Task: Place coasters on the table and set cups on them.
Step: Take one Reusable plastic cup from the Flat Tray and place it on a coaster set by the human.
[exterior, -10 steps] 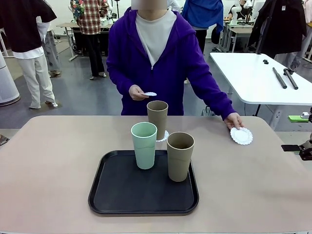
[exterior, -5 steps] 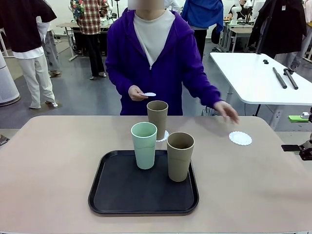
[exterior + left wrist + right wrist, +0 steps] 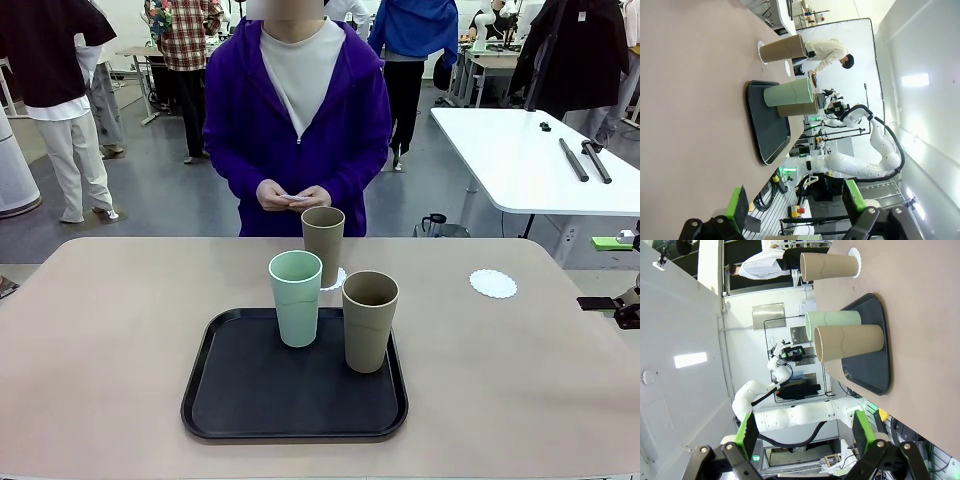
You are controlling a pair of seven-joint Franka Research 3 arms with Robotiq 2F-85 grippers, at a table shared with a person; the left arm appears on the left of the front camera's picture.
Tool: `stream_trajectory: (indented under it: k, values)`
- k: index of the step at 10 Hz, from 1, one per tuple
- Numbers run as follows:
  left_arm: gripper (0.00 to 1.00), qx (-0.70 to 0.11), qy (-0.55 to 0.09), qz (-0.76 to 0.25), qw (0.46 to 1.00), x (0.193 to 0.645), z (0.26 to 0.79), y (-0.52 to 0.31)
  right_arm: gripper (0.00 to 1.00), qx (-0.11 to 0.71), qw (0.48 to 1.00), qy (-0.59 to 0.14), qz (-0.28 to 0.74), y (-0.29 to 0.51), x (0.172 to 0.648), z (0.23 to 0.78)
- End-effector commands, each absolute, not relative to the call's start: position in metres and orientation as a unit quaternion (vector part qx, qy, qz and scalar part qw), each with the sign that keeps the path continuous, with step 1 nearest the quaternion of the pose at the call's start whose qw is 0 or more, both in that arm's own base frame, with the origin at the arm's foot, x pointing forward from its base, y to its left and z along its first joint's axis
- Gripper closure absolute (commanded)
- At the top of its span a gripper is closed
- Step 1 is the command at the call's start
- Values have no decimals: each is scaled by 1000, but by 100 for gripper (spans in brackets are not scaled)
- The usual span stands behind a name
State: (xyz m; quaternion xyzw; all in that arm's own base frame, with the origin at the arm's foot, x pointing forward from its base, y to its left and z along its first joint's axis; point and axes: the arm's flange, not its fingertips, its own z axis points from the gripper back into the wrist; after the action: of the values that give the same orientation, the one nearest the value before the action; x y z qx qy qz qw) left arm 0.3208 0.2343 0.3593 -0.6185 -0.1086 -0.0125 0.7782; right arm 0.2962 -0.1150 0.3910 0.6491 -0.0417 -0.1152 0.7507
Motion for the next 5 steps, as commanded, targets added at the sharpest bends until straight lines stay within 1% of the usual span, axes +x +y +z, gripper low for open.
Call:
stream_trajectory:
  k: [1,5]
  values:
    - [0,-618,-111,-13,778,320,361,234,0,649,750,-38,-120,-115,297,392]
    - [0,-618,-111,-13,778,320,361,234,0,649,750,-38,-120,-115,297,392]
